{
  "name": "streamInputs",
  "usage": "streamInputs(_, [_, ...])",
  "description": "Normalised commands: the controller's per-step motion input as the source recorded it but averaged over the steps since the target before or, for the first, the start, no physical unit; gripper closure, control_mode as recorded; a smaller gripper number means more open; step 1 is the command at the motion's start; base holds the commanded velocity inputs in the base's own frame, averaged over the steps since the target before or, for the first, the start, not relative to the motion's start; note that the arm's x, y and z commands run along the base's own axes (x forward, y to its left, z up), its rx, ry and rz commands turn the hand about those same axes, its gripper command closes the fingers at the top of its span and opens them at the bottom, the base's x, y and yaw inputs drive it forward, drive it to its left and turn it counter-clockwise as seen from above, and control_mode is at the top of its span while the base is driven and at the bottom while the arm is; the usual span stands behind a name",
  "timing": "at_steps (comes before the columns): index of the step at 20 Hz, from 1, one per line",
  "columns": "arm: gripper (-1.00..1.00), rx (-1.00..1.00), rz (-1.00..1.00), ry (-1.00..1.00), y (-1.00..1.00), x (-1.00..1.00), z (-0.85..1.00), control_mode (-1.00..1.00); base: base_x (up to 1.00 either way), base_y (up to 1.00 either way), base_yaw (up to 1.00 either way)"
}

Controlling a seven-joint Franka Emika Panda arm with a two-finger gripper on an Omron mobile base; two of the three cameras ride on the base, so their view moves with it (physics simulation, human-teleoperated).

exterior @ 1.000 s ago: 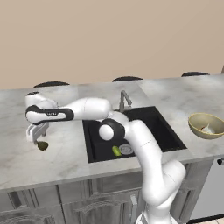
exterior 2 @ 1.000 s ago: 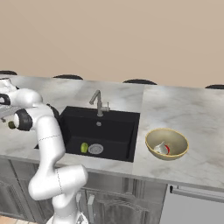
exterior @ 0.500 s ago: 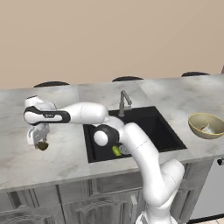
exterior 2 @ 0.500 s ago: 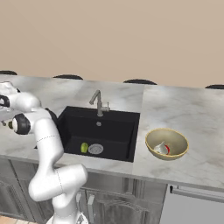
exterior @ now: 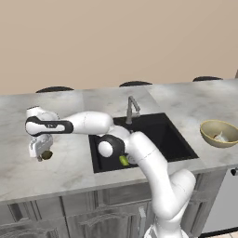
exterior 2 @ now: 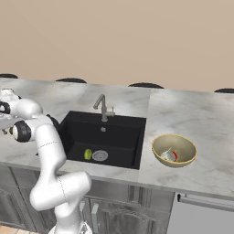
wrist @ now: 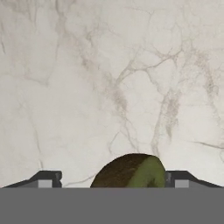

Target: There is a mixed pile of frozen fruits and vegetables on the counter. Locate all the frozen vegetables and place the items in a bowl on the counter. Take all the frozen fruits and defrost them in a running sink.

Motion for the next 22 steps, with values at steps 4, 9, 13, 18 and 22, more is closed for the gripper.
streamInputs(4, [1.00, 0.00, 0.00, 0.00, -0.05, -0.14, -0.03, -1.00, 0.00, 0.00, 0.00])
streamInputs(9, [1.00, -0.01, 0.00, 0.02, -0.28, -0.22, 0.29, -1.00, 0.00, 0.00, 0.00])
streamInputs(13, [1.00, -0.05, -0.01, 0.10, -0.42, -0.16, 0.58, -1.00, 0.00, 0.00, 0.00])
streamInputs(18, [1.00, -0.01, -0.10, 0.13, -0.65, -0.23, 0.38, -1.00, 0.00, 0.00, 0.00])
streamInputs(22, [1.00, -0.04, -0.08, 0.07, -0.79, -0.45, 0.07, -1.00, 0.00, 0.00, 0.00])
